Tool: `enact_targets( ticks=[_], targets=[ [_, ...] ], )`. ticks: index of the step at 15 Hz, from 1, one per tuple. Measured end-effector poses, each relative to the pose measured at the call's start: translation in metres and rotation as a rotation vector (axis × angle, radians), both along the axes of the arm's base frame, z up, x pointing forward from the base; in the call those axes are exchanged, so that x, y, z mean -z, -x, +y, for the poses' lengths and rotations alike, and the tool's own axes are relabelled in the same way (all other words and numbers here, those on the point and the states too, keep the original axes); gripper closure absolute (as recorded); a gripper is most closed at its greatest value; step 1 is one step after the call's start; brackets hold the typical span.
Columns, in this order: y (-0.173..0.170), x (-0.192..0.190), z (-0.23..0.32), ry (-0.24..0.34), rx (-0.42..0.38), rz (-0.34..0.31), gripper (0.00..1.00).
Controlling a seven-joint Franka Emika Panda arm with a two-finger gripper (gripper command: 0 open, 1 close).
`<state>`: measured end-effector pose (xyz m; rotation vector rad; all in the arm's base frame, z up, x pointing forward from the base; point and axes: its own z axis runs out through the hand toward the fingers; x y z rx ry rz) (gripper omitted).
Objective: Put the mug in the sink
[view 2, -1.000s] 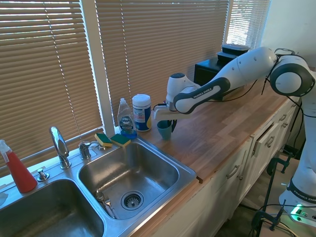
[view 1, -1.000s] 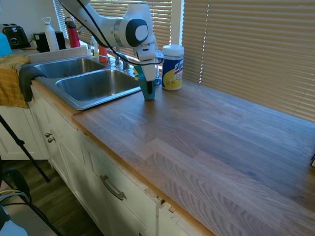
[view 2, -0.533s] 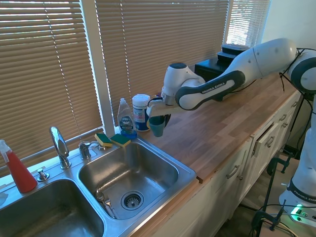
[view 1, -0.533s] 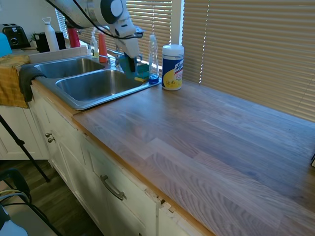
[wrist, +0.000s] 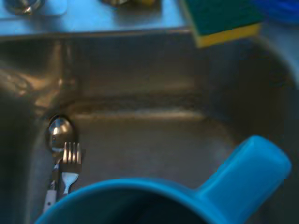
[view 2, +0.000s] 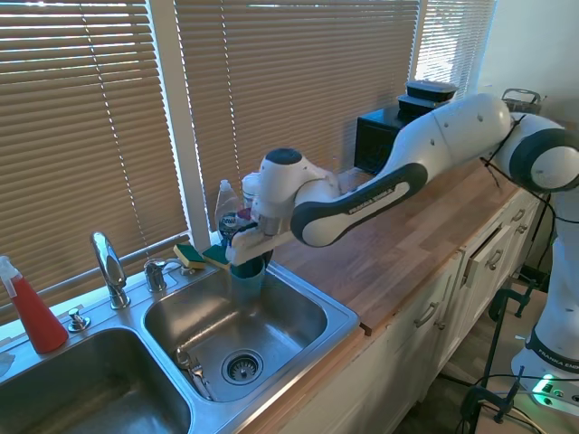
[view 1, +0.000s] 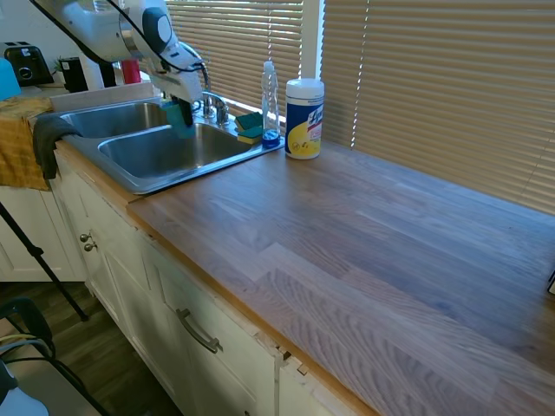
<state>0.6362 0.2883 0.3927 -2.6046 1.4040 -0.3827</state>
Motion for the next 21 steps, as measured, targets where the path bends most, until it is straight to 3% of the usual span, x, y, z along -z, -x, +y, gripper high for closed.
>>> enact_targets(
  ticks=[4,11,18,19,21],
  targets=[
    [-0.020,0.056,0.033,0.024,-0.059,0.035,1.00],
    [-0.058,0.161,0.040,0.079,-0.048,0.108,1.00],
    [-0.070,0.203,0.039,0.059,-0.021,0.147,1.00],
    [-0.070,0.204,0.037,0.058,-0.017,0.148,0.00],
    [-0.071,0.205,0.035,0.055,-0.015,0.153,0.00]
  ],
)
